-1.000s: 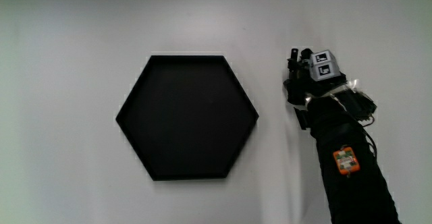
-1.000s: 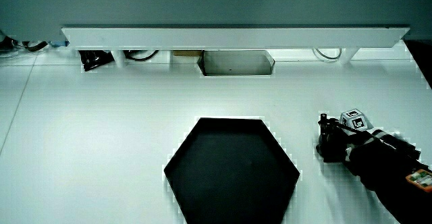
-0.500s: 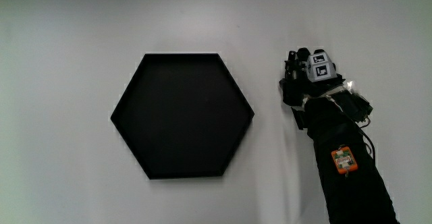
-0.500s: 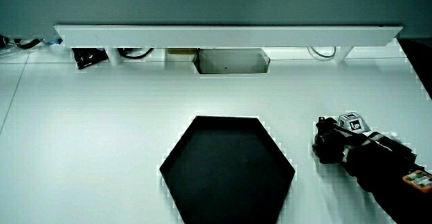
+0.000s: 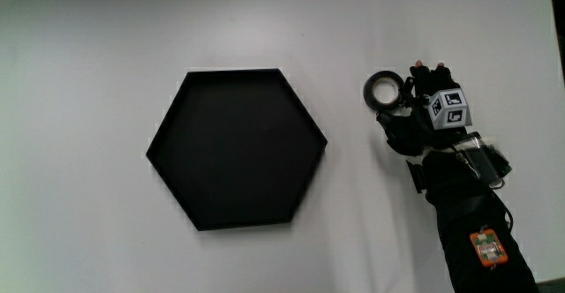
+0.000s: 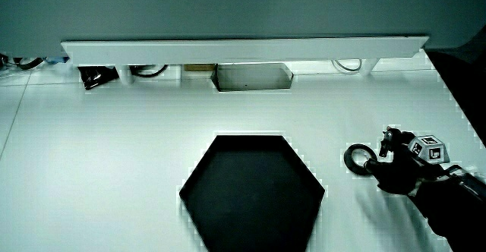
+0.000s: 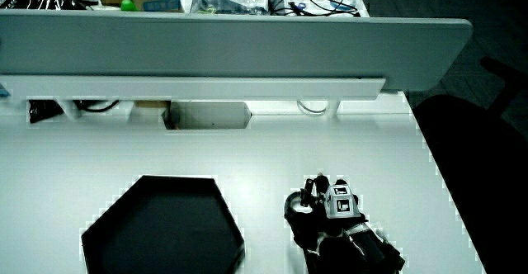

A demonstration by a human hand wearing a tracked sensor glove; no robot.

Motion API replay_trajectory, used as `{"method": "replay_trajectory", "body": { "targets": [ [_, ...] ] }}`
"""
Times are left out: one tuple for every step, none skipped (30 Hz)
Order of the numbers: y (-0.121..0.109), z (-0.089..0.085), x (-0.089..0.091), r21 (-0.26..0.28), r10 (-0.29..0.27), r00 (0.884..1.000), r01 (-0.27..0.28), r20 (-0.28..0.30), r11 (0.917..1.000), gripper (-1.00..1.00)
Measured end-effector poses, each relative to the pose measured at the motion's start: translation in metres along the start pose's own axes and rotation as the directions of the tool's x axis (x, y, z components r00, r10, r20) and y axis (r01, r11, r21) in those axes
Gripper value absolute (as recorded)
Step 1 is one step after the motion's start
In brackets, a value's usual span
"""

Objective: Place black tape on desk

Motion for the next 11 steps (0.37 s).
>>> {"method": "replay_trajectory", "body": {
  "targets": [
    [-0.003, -0.001, 0.001, 0.013, 0.004, 1.0, -0.004, 0.011, 0.9999, -1.0],
    [-0.007, -0.001, 0.002, 0.035, 0.014, 1.0, -0.014, 0.001, 0.9993, -1.0],
    [-0.011, 0.001, 0.002, 0.05, 0.024, 1.0, -0.023, -0.014, 0.9985, -1.0],
    [-0.016, 0.004, 0.002, 0.071, 0.029, 1.0, -0.028, -0.012, 0.9971, -1.0],
    [-0.018, 0.002, 0.003, 0.084, 0.028, 0.999, -0.026, -0.018, 0.9961, -1.0],
    [-0.023, 0.005, 0.004, 0.101, 0.041, 0.999, -0.038, -0.024, 0.9942, -1.0],
    [-0.023, 0.001, 0.006, 0.101, 0.037, 0.999, -0.033, -0.031, 0.9944, -1.0],
    [-0.023, -0.003, 0.008, 0.051, 0.091, 0.993, -0.087, -0.082, 0.9949, -1.0],
    [-0.03, -0.002, 0.01, 0.135, 0.036, 0.999, -0.031, -0.03, 0.9903, -1.0],
    [-0.037, 0.002, 0.008, 0.131, 0.05, 0.998, -0.045, -0.038, 0.9903, -1.0],
    [-0.037, -0.004, 0.011, 0.136, 0.043, 0.998, -0.038, -0.039, 0.99, -1.0]
  ]
}}
